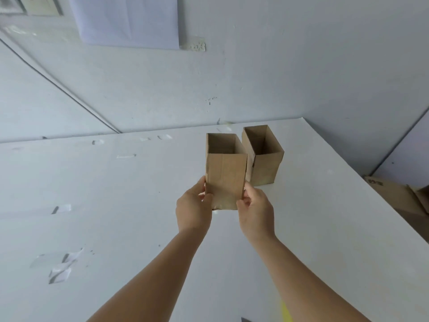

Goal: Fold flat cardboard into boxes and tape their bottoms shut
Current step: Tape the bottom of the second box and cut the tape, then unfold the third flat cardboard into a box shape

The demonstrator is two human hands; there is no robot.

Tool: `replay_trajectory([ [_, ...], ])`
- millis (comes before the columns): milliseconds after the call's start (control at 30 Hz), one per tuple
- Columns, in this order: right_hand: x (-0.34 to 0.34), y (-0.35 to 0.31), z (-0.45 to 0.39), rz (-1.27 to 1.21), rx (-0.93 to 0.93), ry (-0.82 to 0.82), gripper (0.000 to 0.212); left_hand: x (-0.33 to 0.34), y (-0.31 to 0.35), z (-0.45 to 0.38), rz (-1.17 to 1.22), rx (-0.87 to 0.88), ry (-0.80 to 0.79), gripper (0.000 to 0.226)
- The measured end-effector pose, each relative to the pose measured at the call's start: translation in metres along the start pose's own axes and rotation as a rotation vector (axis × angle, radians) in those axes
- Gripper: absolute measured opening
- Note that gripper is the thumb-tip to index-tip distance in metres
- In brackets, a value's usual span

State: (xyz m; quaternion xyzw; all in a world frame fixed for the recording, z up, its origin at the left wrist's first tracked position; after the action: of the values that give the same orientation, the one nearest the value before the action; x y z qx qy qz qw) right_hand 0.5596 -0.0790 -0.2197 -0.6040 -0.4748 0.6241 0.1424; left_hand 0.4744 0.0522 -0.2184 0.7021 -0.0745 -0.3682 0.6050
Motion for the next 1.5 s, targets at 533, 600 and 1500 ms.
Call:
replay_trajectory([
  [533, 0.039, 0.049, -0.049, -0.164, 0.107, -0.092, 0.057, 0.059, -0.014, -0.062, -0.08, -0.067, 0.032, 0.025],
  [600, 0.039, 0.05, -0.05, -0.168, 0.12, -0.096, 0.058, 0.061, -0.014, -0.063, -0.084, -0.06, 0.01, 0.026],
  [1500, 0.088, -0.1, 0.155, 0.494, -0.405, -0.542, 0.058, -0.169, -0.084, 0.126, -0.949, 0.226, -0.127, 0.056],
])
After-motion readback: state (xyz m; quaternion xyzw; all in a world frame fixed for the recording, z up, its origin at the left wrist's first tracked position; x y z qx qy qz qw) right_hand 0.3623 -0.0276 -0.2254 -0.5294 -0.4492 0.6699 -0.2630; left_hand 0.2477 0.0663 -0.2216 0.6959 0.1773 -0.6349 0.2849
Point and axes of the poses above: each hand's wrist, its own z-axis away from the middle knuckle, its own x-axis out of the palm, y = z × x, the point moved 5 cm from there along -z, towards the middle knuckle, and after that the axes turned 2 degrees about -y, right-handed, at the moved point
